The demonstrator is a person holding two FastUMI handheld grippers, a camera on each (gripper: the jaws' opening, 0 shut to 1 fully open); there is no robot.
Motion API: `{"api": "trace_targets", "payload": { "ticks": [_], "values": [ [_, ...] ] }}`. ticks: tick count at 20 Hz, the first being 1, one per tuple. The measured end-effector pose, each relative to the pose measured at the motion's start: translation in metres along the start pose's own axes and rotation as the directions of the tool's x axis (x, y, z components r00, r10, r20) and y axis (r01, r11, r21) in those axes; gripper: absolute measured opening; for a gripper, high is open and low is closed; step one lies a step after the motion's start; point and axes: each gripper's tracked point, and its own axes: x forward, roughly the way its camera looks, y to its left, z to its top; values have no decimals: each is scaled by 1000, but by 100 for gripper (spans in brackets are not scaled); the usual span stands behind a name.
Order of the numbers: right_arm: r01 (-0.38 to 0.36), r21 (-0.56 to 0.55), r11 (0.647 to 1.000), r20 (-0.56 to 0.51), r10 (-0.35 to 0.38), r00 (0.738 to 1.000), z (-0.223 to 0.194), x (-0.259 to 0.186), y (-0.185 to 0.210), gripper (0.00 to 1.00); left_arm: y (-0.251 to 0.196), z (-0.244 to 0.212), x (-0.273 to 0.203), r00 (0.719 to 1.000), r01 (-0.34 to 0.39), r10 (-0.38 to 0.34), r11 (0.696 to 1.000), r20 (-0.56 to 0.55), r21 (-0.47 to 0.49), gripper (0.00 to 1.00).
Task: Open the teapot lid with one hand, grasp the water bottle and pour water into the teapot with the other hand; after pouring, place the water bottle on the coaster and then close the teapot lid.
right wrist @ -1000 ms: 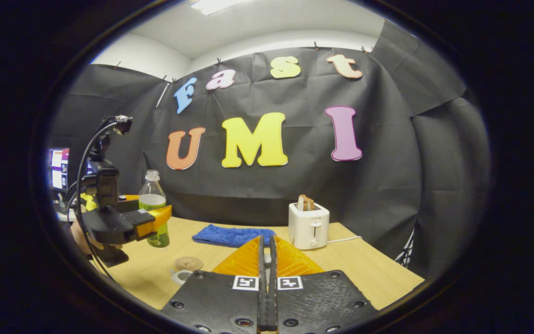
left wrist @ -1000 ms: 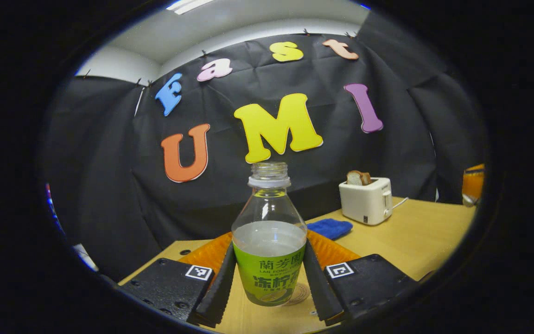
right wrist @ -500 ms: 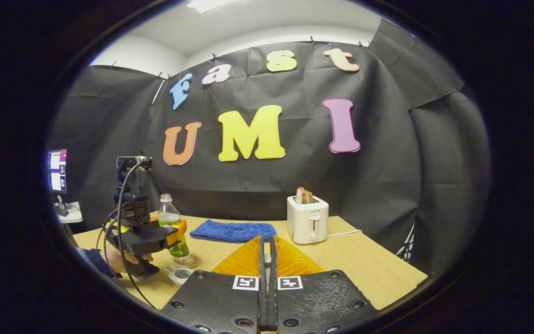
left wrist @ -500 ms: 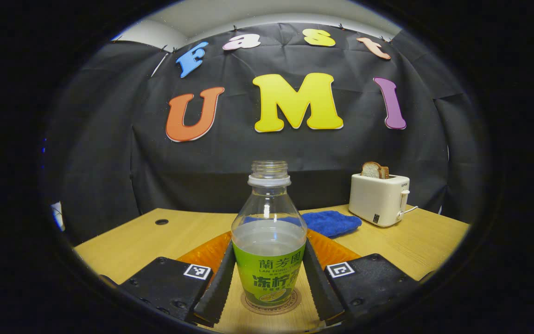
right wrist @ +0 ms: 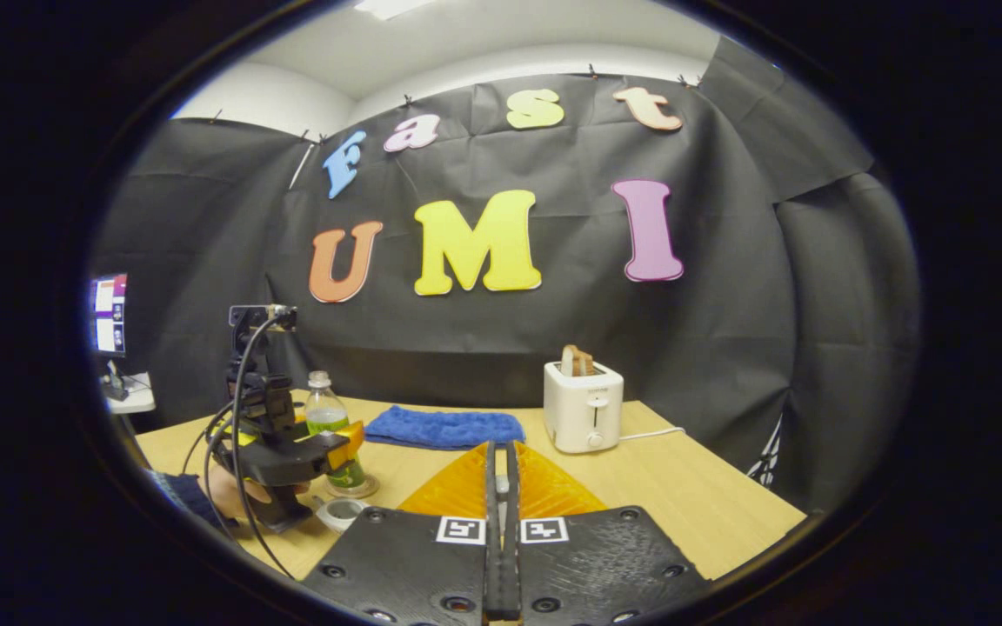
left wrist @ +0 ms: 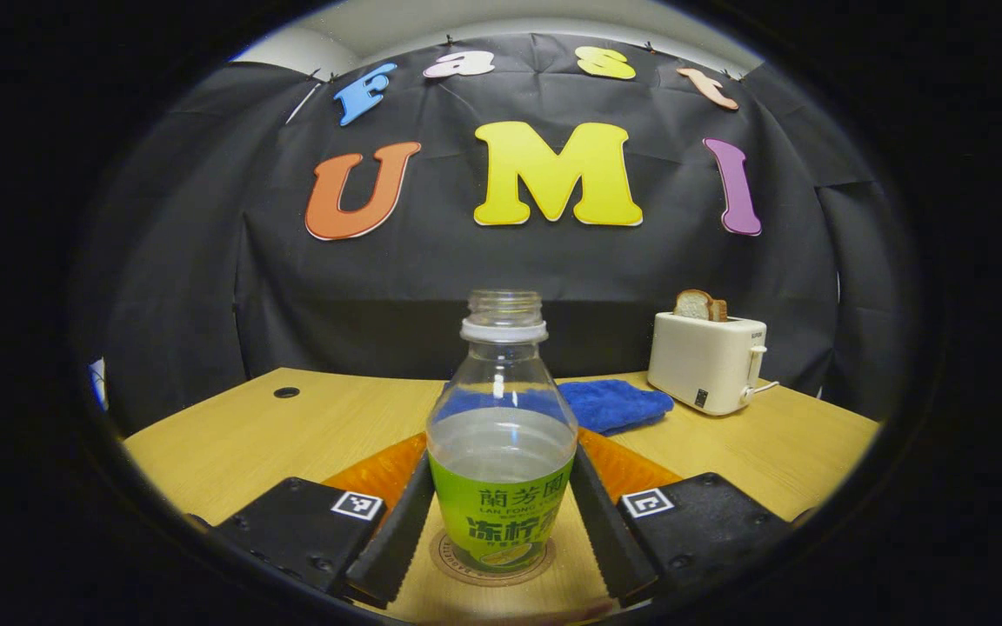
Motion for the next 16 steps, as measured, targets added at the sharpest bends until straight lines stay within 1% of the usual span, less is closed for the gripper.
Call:
{"api": "trace_targets", "payload": {
  "ticks": [2, 4, 8, 11, 13, 16],
  "values": [
    [-2, -3, 1000, 1, 2, 1000, 0, 0, 1, 0, -1, -2, -5, 1000, 6, -6, 1000, -6, -13, 96],
    [-5, -2, 1000, -4, 5, 1000, -2, 1, 3, 0, 1, 3, -11, 1000, 6, -6, 1000, -1, -8, 98],
    [-18, -10, 1000, -5, 18, 1000, -3, 1, 11, 0, 3, 20, -27, 998, 26, -25, 1000, 53, -13, 98],
    [-33, -19, 999, -3, 32, 999, -5, 3, 23, 0, 7, 29, -46, 996, 43, -40, 998, 80, -41, 98],
    [-59, -28, 998, 7, 59, 998, -3, 1, 37, 0, 14, 29, -57, 996, 43, -39, 998, 79, -51, 98],
    [-132, -5, 991, 30, 132, 991, -5, -1, 64, 0, 33, 27, -76, 998, -1, 3, 999, 59, -38, 98]
  ]
}}
